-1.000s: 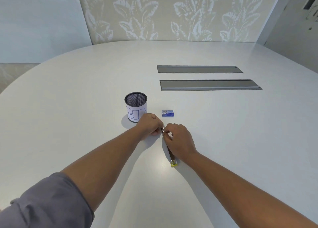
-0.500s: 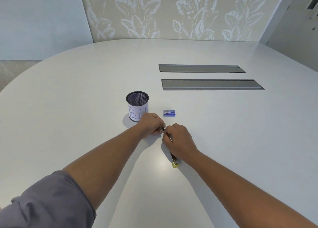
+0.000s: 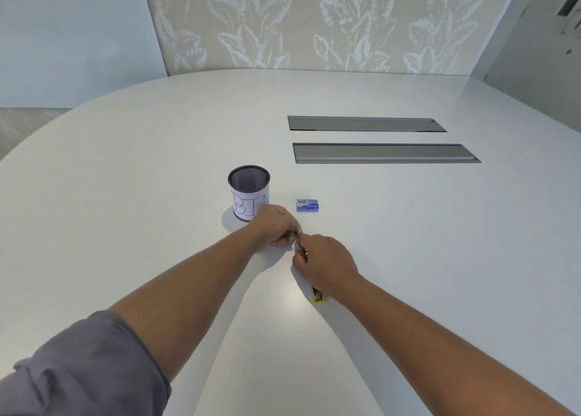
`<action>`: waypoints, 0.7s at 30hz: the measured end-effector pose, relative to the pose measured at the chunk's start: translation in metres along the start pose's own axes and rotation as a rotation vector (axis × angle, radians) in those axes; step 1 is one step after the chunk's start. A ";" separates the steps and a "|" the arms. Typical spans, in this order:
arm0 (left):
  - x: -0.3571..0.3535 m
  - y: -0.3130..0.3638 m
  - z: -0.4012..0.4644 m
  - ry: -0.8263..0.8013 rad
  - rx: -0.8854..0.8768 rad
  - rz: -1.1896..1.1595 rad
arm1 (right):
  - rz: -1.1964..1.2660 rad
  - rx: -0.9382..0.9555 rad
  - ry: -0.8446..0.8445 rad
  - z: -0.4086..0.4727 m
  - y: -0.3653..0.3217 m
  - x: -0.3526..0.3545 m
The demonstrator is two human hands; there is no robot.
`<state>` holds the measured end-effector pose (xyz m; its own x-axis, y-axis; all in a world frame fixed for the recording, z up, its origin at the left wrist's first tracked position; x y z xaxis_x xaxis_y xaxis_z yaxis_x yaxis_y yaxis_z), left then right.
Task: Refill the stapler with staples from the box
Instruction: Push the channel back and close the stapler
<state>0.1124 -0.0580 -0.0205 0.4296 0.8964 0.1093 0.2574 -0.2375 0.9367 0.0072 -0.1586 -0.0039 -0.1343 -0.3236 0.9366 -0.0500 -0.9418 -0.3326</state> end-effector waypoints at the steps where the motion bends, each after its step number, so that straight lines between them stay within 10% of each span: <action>1: 0.000 0.000 0.000 -0.001 0.001 0.002 | 0.001 -0.003 -0.009 0.001 0.000 0.000; 21: 0.001 -0.003 -0.006 0.022 -0.109 0.073 | 0.305 -0.117 -0.028 -0.004 0.027 -0.001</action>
<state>0.1068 -0.0539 -0.0210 0.4240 0.8866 0.1850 0.1297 -0.2616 0.9564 0.0020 -0.1829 -0.0145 -0.1335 -0.5927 0.7943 -0.1250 -0.7850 -0.6068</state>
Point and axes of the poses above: each hand's wrist, its own z-axis towards the middle knuckle, its own x-axis out of the back of the hand, y = z × x, the point moved 6 cm from there along z, towards the middle knuckle, and after that the axes turned 4 degrees about -x, right-handed, at the moved point
